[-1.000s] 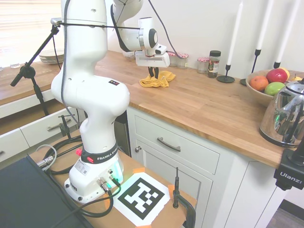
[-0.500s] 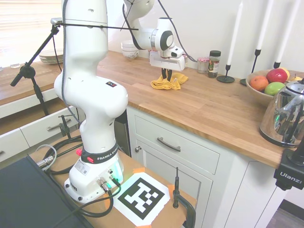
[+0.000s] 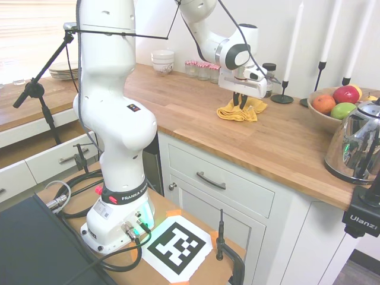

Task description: Wipe the counter

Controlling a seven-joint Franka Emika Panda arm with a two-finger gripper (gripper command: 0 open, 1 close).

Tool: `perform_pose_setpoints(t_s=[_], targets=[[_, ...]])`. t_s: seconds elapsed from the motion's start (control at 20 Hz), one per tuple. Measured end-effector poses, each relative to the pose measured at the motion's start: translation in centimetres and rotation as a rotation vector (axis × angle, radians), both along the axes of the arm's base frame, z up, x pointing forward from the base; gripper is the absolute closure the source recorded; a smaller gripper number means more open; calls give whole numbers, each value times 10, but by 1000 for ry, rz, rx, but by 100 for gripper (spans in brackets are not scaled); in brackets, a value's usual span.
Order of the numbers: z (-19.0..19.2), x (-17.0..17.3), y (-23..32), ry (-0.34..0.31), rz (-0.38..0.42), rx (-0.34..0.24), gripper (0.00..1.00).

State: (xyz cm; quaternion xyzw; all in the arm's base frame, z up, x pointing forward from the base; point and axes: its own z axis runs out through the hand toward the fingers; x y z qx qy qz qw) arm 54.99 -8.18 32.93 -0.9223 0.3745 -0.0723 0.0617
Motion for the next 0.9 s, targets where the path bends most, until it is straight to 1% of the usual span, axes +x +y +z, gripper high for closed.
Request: perform_pose_setpoints(t_s=[0.3,0.55,0.6,0.9], targets=[[0,-17,-73,-7,-54,7,100],[0,-26,-101,-7,-81,7,100],[0,-27,-103,-4,-84,9,0],[1,-27,-104,8,-86,16,0]])
